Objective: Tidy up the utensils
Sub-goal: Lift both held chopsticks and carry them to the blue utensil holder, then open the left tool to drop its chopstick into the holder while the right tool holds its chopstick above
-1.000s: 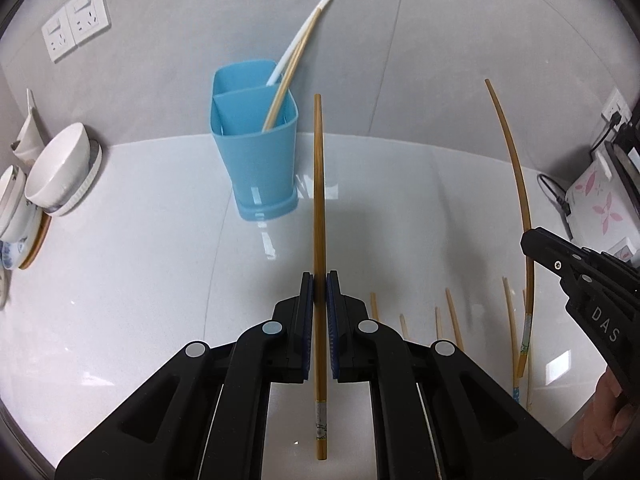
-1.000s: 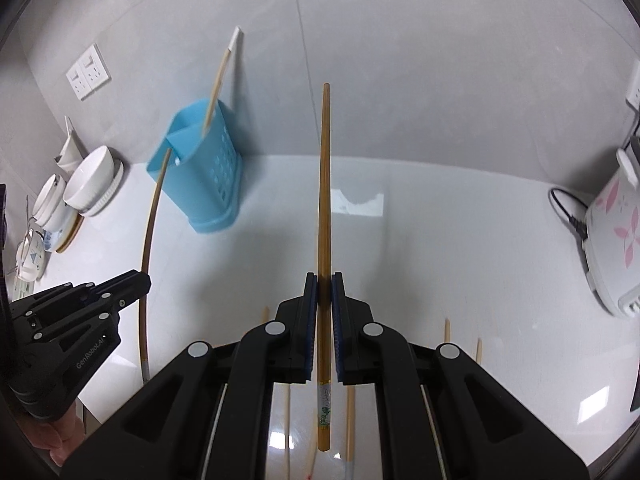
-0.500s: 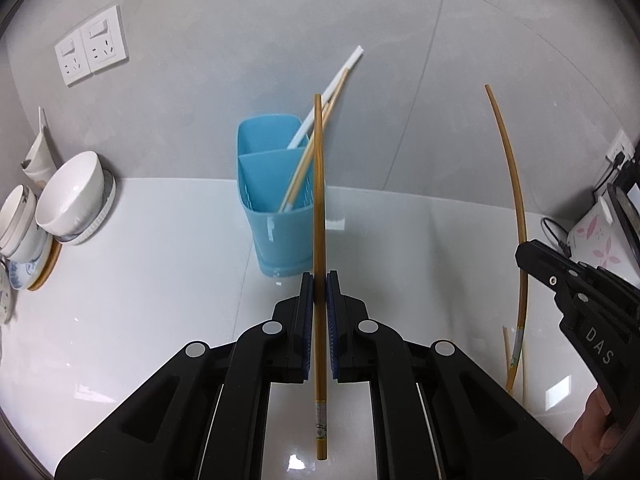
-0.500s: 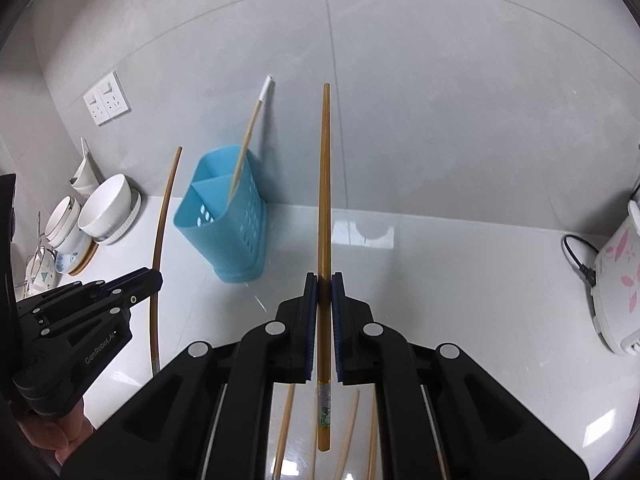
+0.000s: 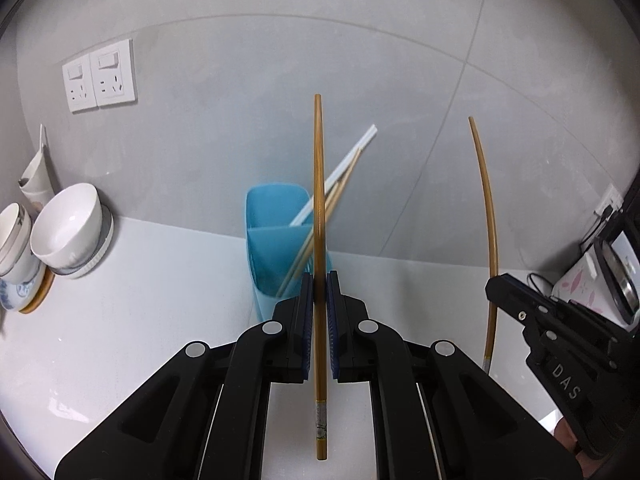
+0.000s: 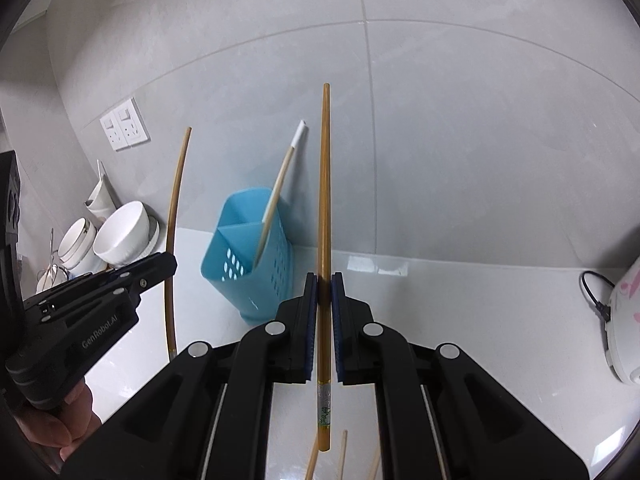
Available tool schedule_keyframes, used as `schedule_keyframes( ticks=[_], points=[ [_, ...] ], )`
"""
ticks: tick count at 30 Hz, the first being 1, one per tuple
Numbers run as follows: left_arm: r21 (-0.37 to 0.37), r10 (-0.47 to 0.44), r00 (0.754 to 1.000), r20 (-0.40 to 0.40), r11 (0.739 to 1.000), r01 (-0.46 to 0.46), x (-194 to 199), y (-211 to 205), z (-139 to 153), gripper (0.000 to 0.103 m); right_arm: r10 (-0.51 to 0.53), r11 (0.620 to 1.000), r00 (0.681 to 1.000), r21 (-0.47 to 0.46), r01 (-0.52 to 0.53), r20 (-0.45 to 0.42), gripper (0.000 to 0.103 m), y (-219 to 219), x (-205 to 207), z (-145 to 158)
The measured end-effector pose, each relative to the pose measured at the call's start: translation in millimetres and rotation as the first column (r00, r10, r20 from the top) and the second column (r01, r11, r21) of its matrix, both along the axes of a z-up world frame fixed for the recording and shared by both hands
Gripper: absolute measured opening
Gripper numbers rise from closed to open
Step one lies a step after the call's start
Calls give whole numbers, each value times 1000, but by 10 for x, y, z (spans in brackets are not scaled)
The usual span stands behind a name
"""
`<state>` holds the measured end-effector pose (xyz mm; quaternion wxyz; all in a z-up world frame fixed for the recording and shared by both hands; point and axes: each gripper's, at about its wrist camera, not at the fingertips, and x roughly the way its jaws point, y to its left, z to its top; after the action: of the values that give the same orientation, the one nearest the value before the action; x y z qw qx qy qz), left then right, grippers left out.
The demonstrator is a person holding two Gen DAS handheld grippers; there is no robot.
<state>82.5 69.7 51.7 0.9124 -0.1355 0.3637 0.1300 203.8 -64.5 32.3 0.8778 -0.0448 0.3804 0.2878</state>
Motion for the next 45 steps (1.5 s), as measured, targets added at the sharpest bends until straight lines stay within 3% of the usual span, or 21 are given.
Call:
schedule_keyframes(
  ticks=[12,29,35,45],
  points=[
    [3,-8,988,152,1000,7,215,274,212,6,-1,998,1000,58,-1,20,6,189,199,41],
    [112,-36,950,311,994,1,539,355,49,6,-20,992,1000,128,20,-1,6,278,522,-157],
    [139,-39,940,338,990,-8,625,361,-55,6,-30,992,999,121,32,-19,6,259,573,-262],
    [153,-38,953,301,988,-9,723,377,-304,6,-30,993,999,109,33,-30,6,309,599,-336]
  ],
)
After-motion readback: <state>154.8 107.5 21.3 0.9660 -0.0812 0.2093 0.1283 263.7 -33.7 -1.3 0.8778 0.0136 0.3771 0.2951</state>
